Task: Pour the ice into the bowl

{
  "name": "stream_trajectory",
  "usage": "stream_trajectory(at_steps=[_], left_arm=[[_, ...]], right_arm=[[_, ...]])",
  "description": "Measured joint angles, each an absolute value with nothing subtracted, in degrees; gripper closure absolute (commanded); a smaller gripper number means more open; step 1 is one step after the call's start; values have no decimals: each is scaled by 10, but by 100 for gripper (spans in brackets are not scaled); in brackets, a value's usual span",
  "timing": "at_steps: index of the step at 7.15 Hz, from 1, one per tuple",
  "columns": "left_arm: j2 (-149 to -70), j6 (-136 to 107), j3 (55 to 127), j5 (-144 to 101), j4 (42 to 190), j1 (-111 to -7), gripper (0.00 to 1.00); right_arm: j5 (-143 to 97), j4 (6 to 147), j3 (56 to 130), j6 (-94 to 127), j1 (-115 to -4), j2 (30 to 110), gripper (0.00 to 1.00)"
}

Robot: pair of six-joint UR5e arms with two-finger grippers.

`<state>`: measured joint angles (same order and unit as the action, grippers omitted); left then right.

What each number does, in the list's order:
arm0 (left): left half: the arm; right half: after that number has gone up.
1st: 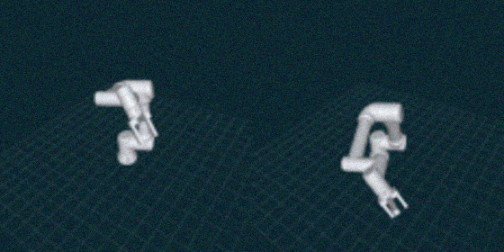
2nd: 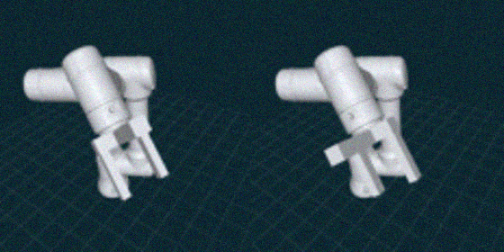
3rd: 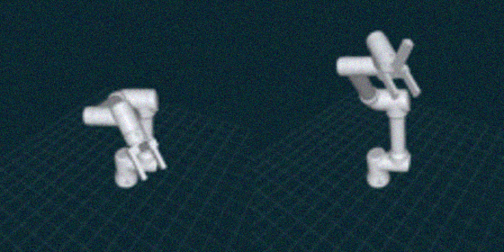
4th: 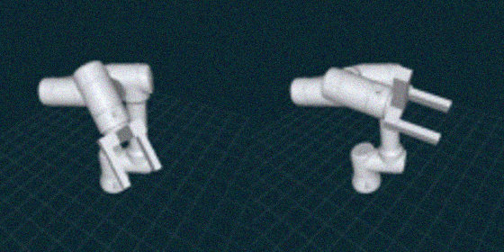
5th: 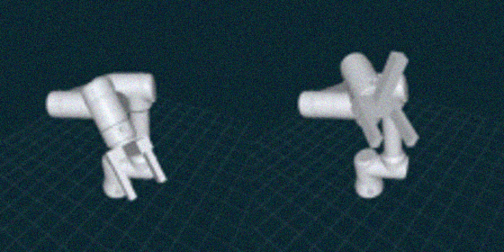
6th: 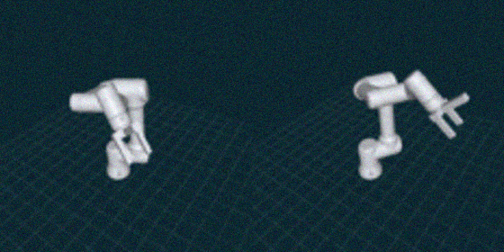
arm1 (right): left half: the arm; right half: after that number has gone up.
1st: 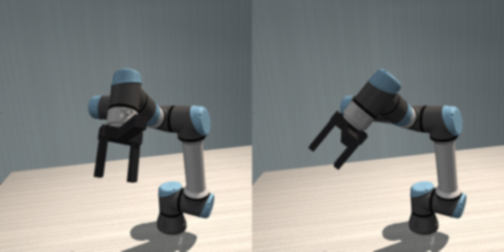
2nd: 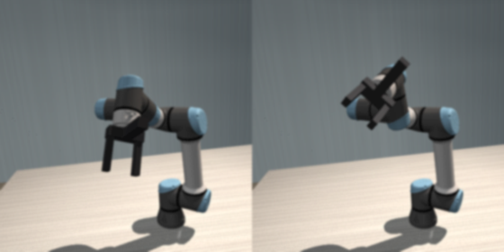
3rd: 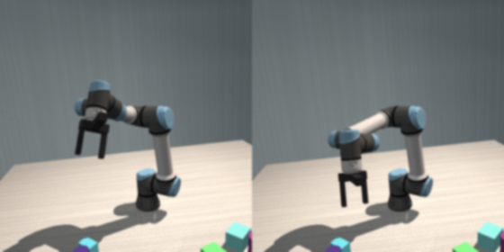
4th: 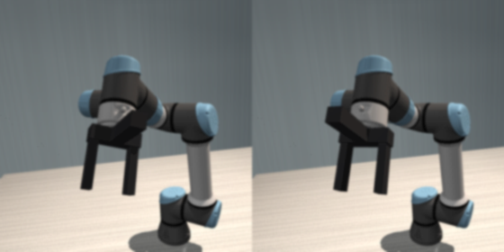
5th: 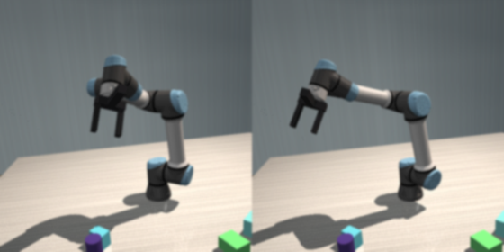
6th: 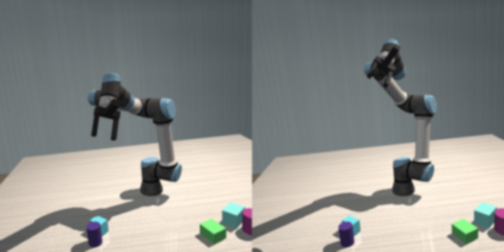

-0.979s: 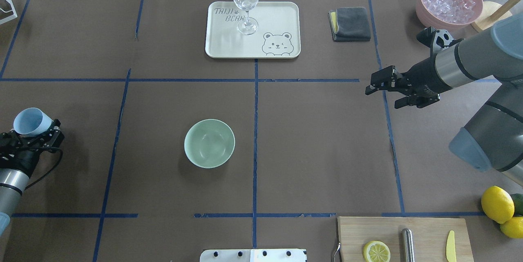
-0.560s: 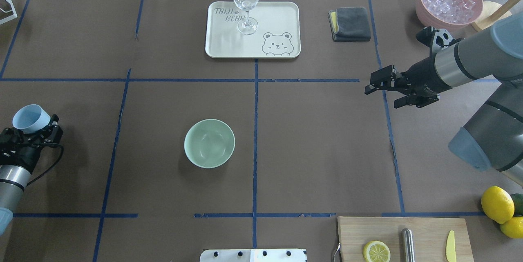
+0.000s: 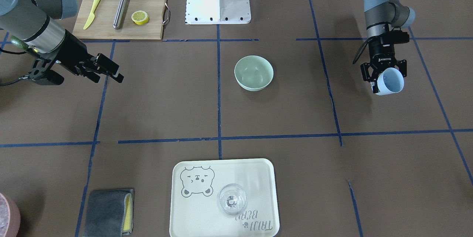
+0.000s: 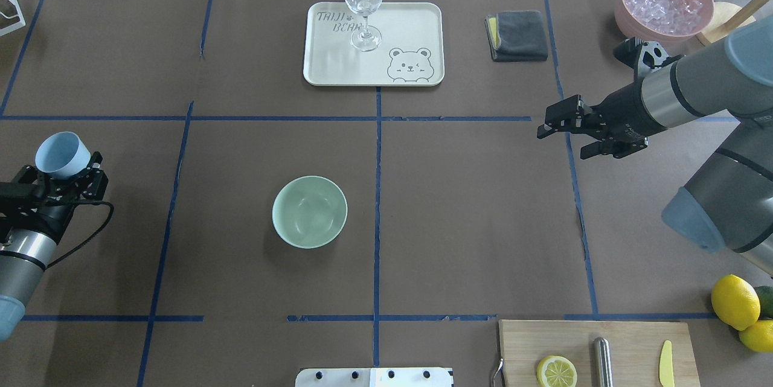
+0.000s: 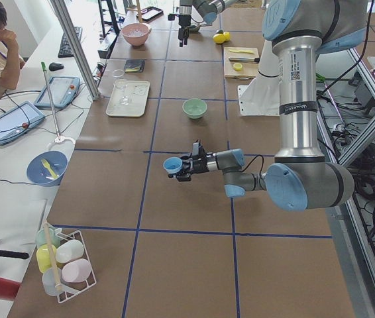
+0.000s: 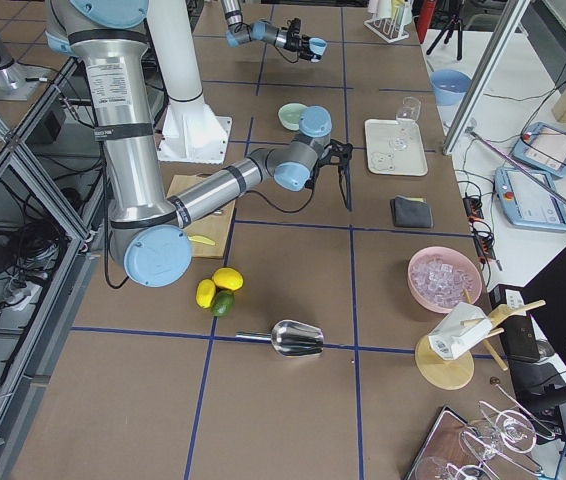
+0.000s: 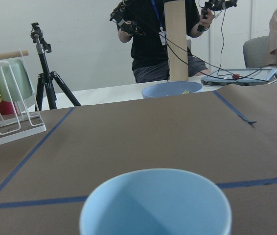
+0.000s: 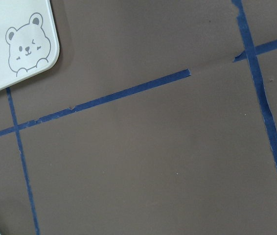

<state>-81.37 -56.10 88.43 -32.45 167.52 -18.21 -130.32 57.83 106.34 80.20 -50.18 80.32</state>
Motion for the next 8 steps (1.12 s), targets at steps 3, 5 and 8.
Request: stream_trajectory(at_steps=[3, 5, 8], left_arm=[[-854, -300, 980, -331, 1678, -171, 100], [-918, -112, 999, -334, 1675, -141, 100], [-1000, 54, 1002, -289, 1577, -102, 100]], right_arm=[[-1303, 578, 1066, 805, -502, 803, 0], [-1304, 579, 1067, 807, -503, 809, 0], [-1305, 579, 1061, 809, -503, 814, 0]])
